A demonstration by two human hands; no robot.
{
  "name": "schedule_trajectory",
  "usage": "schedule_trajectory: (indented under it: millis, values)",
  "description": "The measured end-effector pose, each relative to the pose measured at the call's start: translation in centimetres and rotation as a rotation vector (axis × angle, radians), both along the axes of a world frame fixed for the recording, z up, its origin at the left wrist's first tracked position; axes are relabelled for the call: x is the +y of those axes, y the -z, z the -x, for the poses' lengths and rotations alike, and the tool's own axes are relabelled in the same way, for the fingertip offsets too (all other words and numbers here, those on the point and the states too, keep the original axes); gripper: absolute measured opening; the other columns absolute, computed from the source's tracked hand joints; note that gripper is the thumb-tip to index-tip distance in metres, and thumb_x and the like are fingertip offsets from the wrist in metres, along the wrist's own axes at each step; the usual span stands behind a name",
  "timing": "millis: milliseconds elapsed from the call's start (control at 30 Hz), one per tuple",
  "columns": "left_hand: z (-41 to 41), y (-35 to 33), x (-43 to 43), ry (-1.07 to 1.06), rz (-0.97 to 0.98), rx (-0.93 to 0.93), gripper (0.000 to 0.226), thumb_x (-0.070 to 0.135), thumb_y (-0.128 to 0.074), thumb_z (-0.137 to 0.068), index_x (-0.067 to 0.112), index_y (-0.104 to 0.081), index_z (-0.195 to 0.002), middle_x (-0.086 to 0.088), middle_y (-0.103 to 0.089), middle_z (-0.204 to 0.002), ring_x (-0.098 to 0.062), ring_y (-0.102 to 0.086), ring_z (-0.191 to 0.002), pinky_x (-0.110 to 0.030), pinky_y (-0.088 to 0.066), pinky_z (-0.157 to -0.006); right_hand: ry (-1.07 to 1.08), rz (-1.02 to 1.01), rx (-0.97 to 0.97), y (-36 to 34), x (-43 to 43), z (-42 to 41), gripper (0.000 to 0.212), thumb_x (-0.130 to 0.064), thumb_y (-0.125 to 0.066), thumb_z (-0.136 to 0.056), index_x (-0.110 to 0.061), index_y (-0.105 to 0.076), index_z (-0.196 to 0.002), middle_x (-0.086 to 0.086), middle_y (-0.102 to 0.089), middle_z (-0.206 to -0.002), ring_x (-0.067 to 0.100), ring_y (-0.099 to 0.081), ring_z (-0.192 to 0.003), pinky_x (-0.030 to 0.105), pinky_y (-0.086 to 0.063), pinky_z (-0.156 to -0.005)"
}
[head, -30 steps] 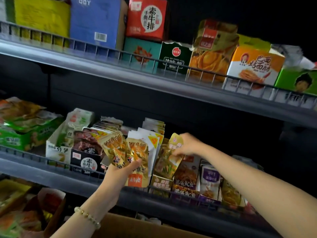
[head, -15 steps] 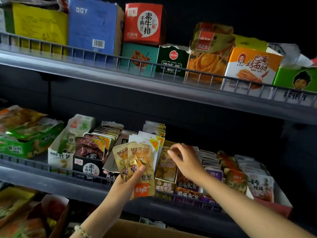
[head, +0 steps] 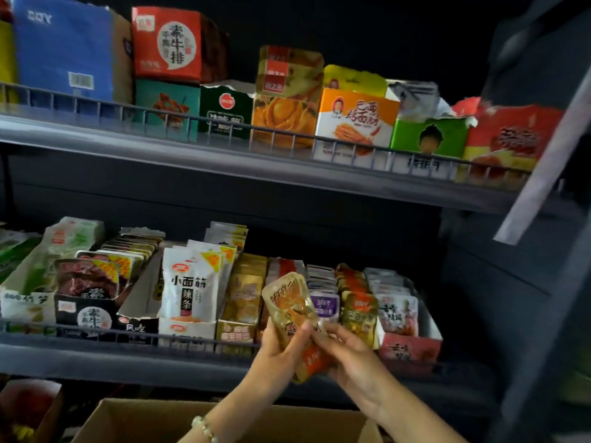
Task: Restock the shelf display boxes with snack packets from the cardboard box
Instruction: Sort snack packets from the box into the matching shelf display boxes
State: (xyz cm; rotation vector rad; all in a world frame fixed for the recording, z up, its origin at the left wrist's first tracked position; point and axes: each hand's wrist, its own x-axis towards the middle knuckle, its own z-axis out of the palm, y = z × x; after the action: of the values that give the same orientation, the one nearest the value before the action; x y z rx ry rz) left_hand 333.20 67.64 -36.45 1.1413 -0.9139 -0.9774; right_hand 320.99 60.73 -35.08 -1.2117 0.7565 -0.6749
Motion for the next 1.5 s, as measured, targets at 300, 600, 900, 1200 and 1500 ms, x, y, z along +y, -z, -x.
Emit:
schedule_trajectory:
  millis: [300,600,900,1200,1500]
  values:
    - [3.8,-0.4,-3.0,0.032,-0.149,0.111,0.025,0.028,-0.059,-0.092,0.006,-0.067,-0.102,-0.011,-0.075,-0.092,-0.016,-0.071,-0.077,-0.022,-0.057,-0.061,0.149,-0.094,-0.139,1.2,-3.7,8.7,0.033,-0.016,-0.067,-0.081,-0.009,-0.066,-0.114,0.014,-0.072,-0.107,0.029,-0.068,-0.101,0.034,-0.054,-0.079]
    - [7.6,0.3,-5.8,0.034,-0.118,0.154,0.033,0.022,-0.064,-0.087,-0.005,-0.062,-0.106,-0.013,-0.075,-0.096,-0.020,-0.073,-0.085,-0.024,-0.058,-0.068,0.129,-0.082,-0.168,1.5,-5.6,11.7,0.045,-0.013,-0.070,-0.076,-0.008,-0.061,-0.120,0.011,-0.071,-0.110,0.023,-0.069,-0.099,0.027,-0.058,-0.068]
    - [6.6,0.8,-7.3,0.106,-0.084,-0.164,0.021,0.029,-0.056,-0.093,0.011,-0.065,-0.099,-0.007,-0.071,-0.104,-0.015,-0.068,-0.093,-0.033,-0.058,-0.084,0.128,0.098,-0.074,-0.2,-8.4,13.6,0.032,-0.012,-0.070,-0.080,-0.011,-0.062,-0.111,0.010,-0.072,-0.105,0.016,-0.071,-0.083,0.024,-0.056,-0.064]
    - [2.7,4.5,-9.3,0.109,-0.170,-1.529,0.074,0.071,-0.021,-0.084,0.036,-0.020,-0.150,0.015,-0.022,-0.155,-0.008,-0.020,-0.143,-0.029,-0.017,-0.117,0.061,0.951,0.588,-3.6,-14.9,10.8,0.049,-0.030,-0.074,-0.081,-0.034,-0.040,-0.115,0.000,-0.056,-0.115,0.017,-0.058,-0.105,0.032,-0.054,-0.083]
    - [2.6,6.1,-10.0,0.103,-0.099,-1.532,0.064,0.064,-0.031,-0.092,0.038,-0.020,-0.149,0.015,-0.026,-0.153,-0.011,-0.017,-0.144,-0.032,-0.009,-0.121,-0.198,1.274,0.984,-3.9,-16.1,5.4,0.067,-0.032,-0.073,-0.081,-0.036,-0.033,-0.135,-0.003,-0.048,-0.133,0.018,-0.051,-0.115,0.033,-0.051,-0.088]
